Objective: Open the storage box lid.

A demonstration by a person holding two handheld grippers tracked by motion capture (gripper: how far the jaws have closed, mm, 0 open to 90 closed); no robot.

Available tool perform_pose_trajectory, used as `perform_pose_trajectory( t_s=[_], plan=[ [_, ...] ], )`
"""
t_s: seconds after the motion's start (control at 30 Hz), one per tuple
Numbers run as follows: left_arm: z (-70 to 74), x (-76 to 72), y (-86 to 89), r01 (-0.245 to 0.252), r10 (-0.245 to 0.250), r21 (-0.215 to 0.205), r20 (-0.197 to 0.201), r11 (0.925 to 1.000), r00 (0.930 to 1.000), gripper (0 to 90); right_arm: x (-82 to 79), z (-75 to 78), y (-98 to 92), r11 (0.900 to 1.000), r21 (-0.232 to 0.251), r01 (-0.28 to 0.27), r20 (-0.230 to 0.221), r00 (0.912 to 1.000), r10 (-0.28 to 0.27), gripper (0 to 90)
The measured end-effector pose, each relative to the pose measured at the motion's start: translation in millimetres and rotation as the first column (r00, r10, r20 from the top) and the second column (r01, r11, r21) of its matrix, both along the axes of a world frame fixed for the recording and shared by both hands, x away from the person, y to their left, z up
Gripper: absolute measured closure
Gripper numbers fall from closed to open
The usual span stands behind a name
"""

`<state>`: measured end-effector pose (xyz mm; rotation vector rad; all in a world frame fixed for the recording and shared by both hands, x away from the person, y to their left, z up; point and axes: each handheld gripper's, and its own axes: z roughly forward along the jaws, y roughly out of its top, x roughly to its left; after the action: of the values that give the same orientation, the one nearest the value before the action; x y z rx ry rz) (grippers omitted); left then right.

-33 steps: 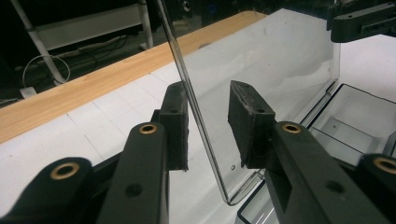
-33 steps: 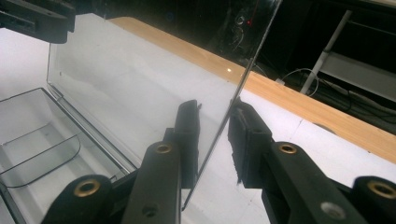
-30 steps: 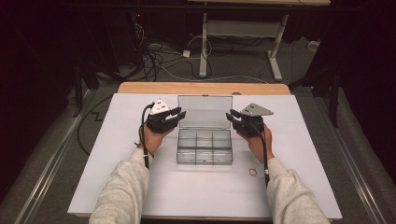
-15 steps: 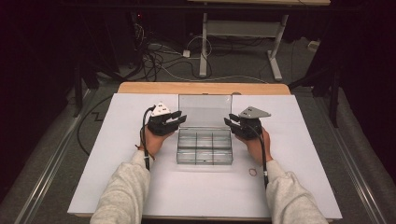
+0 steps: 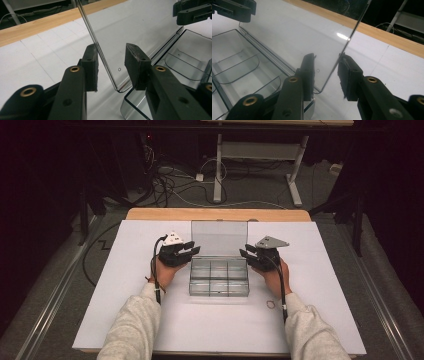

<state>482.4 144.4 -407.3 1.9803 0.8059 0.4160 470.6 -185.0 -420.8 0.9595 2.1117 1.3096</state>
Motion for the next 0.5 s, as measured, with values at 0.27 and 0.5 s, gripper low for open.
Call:
perform_pose_trajectory(
  t_s=[0.27, 0.5],
  plan=[
    [-2.9, -0.9, 0.6, 0.002, -0.002, 0.004, -0.01, 1.0, 0.9999, 61.9, 0.0, -1.1, -0.2, 1.0, -0.005, -0.001, -0.005, 1.0, 0.001, 66.9],
    [-5.1, -1.7, 1.3, 0.003, -0.003, 0.006, -0.019, 1.0, 0.9998, 61.2, -0.5, -2.6, 0.0, 1.0, -0.014, -0.002, -0.009, 1.0, 0.002, 65.6]
  ],
)
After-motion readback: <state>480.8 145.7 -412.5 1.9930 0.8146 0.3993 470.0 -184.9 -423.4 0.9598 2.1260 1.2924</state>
